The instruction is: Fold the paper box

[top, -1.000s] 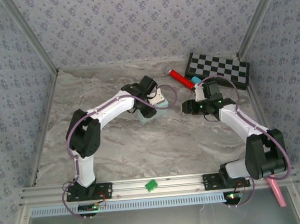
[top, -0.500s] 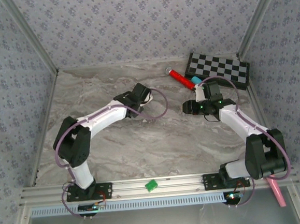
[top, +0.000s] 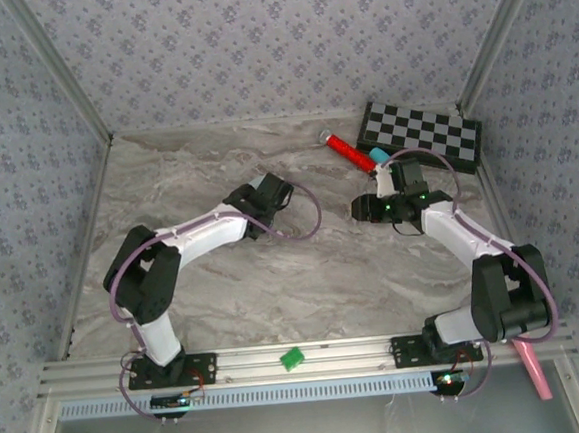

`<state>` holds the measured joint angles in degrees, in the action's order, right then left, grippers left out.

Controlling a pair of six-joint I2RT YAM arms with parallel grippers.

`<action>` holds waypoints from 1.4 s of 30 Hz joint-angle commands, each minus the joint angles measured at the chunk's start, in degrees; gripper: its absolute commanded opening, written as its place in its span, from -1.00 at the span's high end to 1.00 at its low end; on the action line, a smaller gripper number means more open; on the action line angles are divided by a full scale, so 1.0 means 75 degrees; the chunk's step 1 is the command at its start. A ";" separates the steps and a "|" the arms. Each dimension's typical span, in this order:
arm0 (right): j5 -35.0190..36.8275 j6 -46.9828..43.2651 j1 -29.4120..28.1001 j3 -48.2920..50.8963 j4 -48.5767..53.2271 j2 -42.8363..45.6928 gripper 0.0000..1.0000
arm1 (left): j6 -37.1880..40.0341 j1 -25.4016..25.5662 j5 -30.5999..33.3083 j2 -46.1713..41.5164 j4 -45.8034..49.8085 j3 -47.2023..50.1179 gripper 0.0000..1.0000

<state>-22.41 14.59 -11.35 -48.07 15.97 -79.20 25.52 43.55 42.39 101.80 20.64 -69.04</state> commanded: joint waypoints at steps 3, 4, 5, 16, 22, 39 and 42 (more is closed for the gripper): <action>-0.0146 0.0081 0.0038 0.0058 -0.0061 -0.0079 0.06 | -0.0085 0.0223 0.0450 0.0160 -0.0393 0.0202 0.03; -0.0152 0.0082 0.0041 0.0058 -0.0058 -0.0087 0.06 | -0.0121 0.0260 0.0459 0.0184 -0.0419 0.0227 0.03; -0.0151 0.0086 0.0039 0.0055 -0.0062 -0.0083 0.06 | -0.0131 0.0297 0.0481 0.0206 -0.0451 0.0256 0.03; -0.0158 0.0079 0.0047 0.0007 -0.0037 -0.0126 0.06 | -0.0483 0.0766 0.0764 0.0745 -0.0609 0.0378 -0.01; -0.0140 0.0056 0.0055 0.0018 0.0014 -0.0126 0.06 | -0.0613 0.0923 0.0689 0.0888 -0.0540 0.0393 -0.20; 0.0011 0.0076 0.0083 0.0080 0.0013 -0.0129 0.04 | -0.0654 0.0993 -0.0047 0.0413 -0.0767 0.0634 -0.92; 0.0057 0.0094 0.0087 0.0098 0.0007 -0.0134 0.04 | -0.0729 0.0982 -0.0215 0.0120 -0.0935 0.0800 -0.98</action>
<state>-22.76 14.61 -11.11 -47.81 15.59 -79.92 20.91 50.65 42.57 106.17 15.25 -63.53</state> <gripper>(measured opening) 0.479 0.989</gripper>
